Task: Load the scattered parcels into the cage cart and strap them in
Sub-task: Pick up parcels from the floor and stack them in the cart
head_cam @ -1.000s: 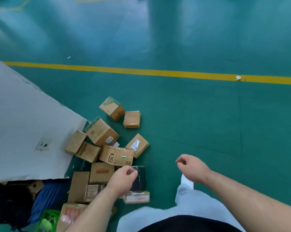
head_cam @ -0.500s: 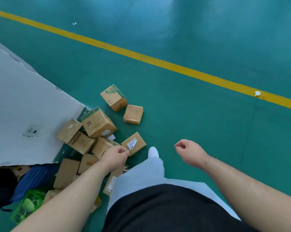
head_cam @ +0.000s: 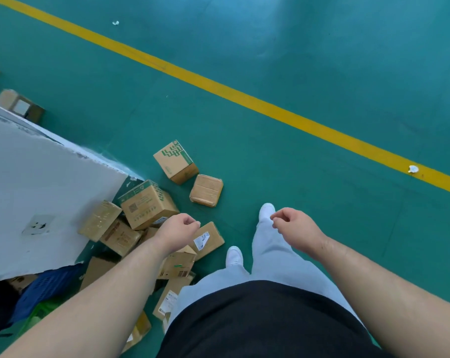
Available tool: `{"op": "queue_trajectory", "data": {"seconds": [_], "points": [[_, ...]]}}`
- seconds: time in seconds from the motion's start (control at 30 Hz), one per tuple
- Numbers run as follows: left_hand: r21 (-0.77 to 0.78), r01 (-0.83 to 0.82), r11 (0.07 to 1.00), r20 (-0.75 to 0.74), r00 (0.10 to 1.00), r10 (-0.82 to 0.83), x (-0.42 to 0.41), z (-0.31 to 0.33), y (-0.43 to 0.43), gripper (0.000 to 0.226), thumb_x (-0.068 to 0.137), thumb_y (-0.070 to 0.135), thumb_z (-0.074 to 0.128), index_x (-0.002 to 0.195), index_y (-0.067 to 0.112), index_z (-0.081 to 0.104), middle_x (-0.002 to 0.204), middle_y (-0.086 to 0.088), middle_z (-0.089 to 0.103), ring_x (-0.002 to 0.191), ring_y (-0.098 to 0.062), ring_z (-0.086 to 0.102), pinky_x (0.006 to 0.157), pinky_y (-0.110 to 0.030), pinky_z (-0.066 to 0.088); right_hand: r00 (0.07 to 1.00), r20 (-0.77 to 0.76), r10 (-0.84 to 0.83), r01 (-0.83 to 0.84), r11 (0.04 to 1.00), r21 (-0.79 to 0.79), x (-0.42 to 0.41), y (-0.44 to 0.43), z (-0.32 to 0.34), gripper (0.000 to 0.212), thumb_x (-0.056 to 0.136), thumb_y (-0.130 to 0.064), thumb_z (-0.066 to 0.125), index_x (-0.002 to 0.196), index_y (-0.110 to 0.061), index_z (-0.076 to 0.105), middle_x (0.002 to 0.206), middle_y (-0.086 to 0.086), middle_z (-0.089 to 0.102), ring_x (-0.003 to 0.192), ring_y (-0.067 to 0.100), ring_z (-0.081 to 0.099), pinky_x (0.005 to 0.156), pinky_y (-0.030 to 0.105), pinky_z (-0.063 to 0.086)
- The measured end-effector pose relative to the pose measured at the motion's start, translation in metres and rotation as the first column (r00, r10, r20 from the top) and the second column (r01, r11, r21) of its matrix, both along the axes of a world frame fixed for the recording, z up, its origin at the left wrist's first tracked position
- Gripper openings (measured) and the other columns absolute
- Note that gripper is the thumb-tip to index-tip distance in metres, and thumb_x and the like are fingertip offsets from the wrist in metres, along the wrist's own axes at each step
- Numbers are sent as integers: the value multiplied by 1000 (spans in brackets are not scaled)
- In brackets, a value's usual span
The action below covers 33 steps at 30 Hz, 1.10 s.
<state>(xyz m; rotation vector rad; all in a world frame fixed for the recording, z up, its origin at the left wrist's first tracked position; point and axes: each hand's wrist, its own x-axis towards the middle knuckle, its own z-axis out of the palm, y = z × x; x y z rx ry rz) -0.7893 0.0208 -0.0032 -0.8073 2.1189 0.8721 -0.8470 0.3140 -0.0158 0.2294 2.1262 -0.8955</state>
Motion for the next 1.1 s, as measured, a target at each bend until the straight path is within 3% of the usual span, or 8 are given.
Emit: {"op": "queue_trajectory", "data": {"seconds": [0.1,0.3,0.53,0.73,0.97,1.1], "points": [[-37,-62,997,43,997,64,-32,-2,0,22,103,36,54,114,21,66,109,5,67,102,-13,61,89,-34,51,999,25,36,-35,999,-40,-54,-2,-13,25,99,-24,45,113,-24,65,98,-6,69,81,17,65,66,29,51],[-112,-211,971,22,976,215,-95,11,7,22,102,39,54,111,24,67,102,8,68,92,-10,62,72,-30,48,971,29,236,-235,971,-31,-155,-16,-26,25,98,-24,44,112,-25,65,103,-9,69,82,14,66,77,32,56],[-129,-312,941,-10,949,314,-141,24,19,21,102,42,53,111,28,65,108,10,66,101,-10,60,83,-32,49,915,-9,402,-402,914,-48,-238,-47,-23,29,97,-24,45,116,-23,67,107,-8,69,90,15,64,82,29,51],[-161,-334,929,-3,941,338,-165,33,8,20,103,41,52,111,29,65,107,10,66,96,-7,59,75,-30,47,903,-2,429,-428,900,-76,-267,-58,-23,26,98,-24,44,113,-24,66,102,-7,69,88,15,66,78,30,54],[-168,-324,931,32,942,334,-183,35,-19,17,102,42,54,110,30,64,110,7,66,106,-15,62,95,-41,54,898,50,438,-435,899,-58,-285,-71,-36,27,98,-26,44,115,-25,66,109,-6,69,90,15,66,78,29,53],[-169,-260,951,71,959,275,-193,25,-43,14,103,42,54,108,32,63,108,8,66,103,-13,62,95,-41,56,912,82,403,-400,915,-53,-287,-89,-46,26,98,-27,45,113,-26,65,108,-6,70,91,15,67,81,31,56]]}}
